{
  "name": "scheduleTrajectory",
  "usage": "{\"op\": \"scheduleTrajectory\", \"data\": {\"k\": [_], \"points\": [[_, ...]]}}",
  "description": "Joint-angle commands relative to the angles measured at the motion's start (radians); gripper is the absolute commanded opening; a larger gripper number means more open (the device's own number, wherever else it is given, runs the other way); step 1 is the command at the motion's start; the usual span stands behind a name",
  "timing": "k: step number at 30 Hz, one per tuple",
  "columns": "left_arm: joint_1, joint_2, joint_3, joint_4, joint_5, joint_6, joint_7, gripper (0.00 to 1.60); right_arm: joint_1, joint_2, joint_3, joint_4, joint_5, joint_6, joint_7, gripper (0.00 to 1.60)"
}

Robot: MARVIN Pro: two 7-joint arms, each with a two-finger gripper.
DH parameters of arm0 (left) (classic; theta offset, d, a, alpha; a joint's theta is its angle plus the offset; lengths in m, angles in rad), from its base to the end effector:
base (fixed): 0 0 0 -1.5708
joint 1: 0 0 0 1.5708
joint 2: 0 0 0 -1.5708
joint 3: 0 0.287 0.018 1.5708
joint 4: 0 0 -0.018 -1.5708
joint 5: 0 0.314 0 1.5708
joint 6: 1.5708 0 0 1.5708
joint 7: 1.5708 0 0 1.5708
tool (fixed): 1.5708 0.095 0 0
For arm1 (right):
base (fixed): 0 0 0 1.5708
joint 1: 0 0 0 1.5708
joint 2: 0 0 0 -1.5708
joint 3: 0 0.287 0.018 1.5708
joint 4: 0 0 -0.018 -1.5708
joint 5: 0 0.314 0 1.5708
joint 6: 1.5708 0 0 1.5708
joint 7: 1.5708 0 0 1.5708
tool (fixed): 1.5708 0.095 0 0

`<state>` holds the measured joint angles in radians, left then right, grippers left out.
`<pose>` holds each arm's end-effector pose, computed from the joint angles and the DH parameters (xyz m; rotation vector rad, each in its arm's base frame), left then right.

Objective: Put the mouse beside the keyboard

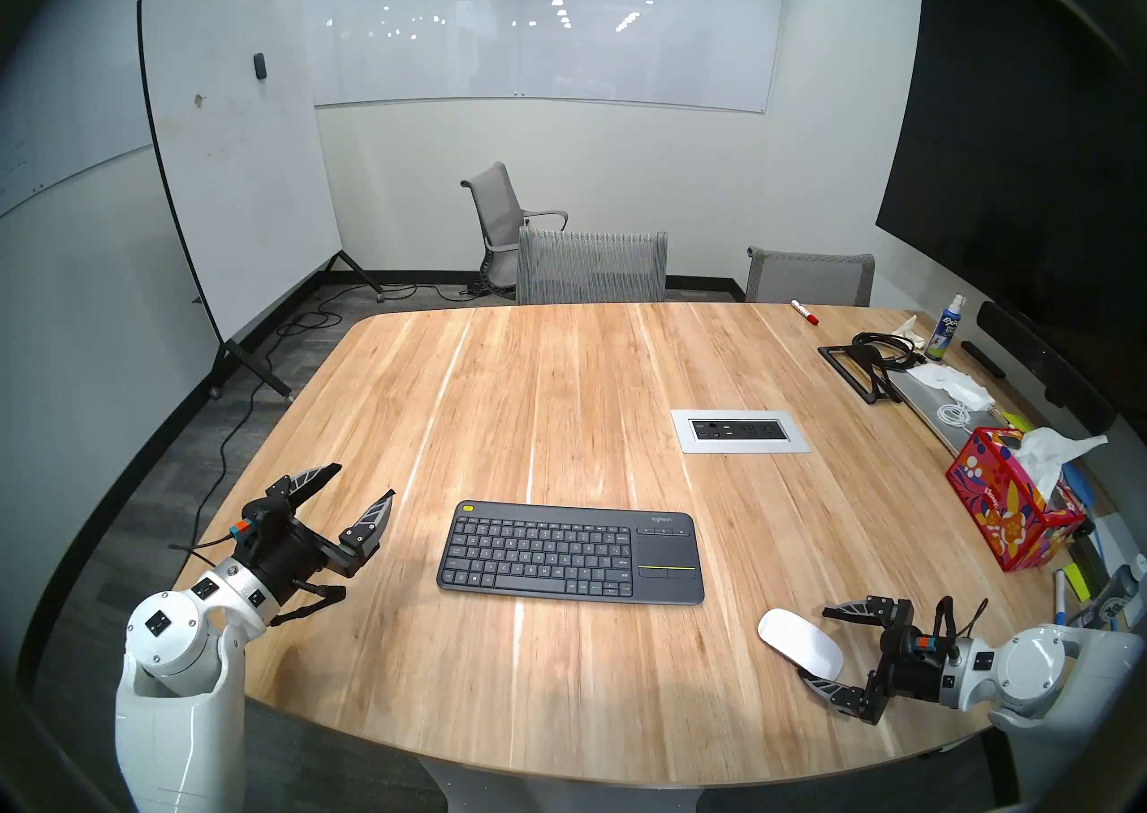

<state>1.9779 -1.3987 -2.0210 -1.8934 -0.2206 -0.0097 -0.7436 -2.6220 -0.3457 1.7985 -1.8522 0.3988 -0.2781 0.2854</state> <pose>0.2836 0.1376 -0.2824 2.0821 -0.4981 2.0154 0.2095 -0.1768 -0.3325 -2.2449 -1.4279 -1.3371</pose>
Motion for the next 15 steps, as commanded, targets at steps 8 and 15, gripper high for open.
{"op": "scheduleTrajectory", "data": {"k": [8, 15], "points": [[0.0, -0.001, 0.002, -0.015, 0.002, -0.002, 0.0, 1.6, 0.09, 0.017, -0.055, 0.056, -0.029, 0.018, -0.048, 1.6], [-0.001, -0.001, 0.002, -0.015, 0.002, -0.002, 0.0, 1.6, 0.117, 0.005, -0.057, 0.063, -0.013, 0.028, -0.06, 1.6]]}}
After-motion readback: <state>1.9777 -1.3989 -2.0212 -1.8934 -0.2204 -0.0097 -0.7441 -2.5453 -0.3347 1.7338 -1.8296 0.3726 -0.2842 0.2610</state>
